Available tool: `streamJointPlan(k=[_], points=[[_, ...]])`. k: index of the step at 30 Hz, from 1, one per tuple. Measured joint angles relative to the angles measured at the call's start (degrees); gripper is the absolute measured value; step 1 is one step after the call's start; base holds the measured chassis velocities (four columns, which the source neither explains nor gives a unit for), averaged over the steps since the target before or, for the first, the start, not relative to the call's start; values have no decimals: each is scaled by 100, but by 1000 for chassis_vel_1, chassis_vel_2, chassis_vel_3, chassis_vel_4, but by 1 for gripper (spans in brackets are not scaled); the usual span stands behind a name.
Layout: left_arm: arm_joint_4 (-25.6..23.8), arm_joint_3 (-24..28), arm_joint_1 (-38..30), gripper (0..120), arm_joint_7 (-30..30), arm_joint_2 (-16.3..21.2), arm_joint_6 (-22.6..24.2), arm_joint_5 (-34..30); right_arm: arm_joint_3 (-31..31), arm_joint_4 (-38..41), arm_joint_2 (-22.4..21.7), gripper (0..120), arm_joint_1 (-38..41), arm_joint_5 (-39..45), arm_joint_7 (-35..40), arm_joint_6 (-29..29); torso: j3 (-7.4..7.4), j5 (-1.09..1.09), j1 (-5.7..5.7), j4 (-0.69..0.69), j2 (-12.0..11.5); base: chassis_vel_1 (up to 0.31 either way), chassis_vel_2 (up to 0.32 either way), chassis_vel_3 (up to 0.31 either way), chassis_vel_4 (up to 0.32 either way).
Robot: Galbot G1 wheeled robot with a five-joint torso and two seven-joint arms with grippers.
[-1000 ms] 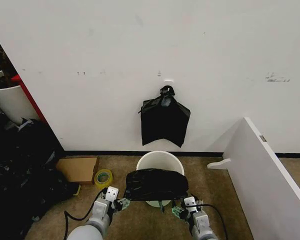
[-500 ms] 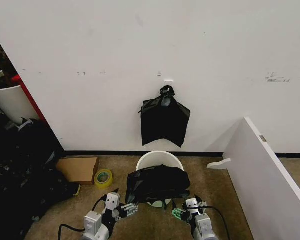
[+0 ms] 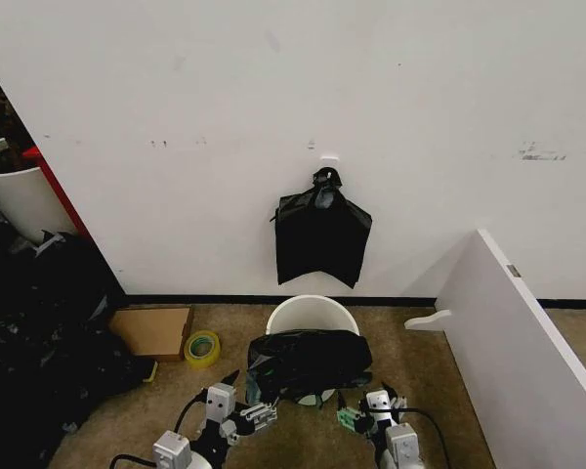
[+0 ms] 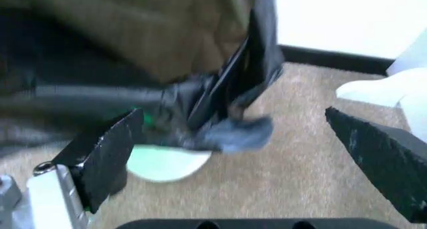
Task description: Place the garbage bag over the trash bin.
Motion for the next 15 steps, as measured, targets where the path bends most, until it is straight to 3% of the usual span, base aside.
streamJointPlan(k=[3, 5, 10, 13, 15], points=[[130, -33, -12, 100, 438, 278, -271, -206, 296, 231, 101, 100, -217, 20, -142, 209, 0, 1, 0, -1, 0, 0, 0, 0, 0], [186, -34, -17, 100, 490, 257, -305, -169, 410, 304, 100, 100, -341, 9, -235, 323, 0, 2, 0, -2, 0, 0, 0, 0, 0], [641, -25, 3, 99, 448, -360, -733, 491, 1000, 616, -175, 100, -935, -445, -385, 635, 0, 1, 0, -2, 0, 0, 0, 0, 0], [965, -36, 137, 99, 465, -736, -1184, 980, 1478, 938, -414, 100, -1017, -122, -589, 678, 0, 0, 0, -1, 0, 0, 0, 0, 0], [995, -47, 163, 99, 469, -788, -1240, 1015, 1552, 979, -464, 100, -994, -28, -625, 669, 0, 0, 0, -1, 0, 0, 0, 0, 0]])
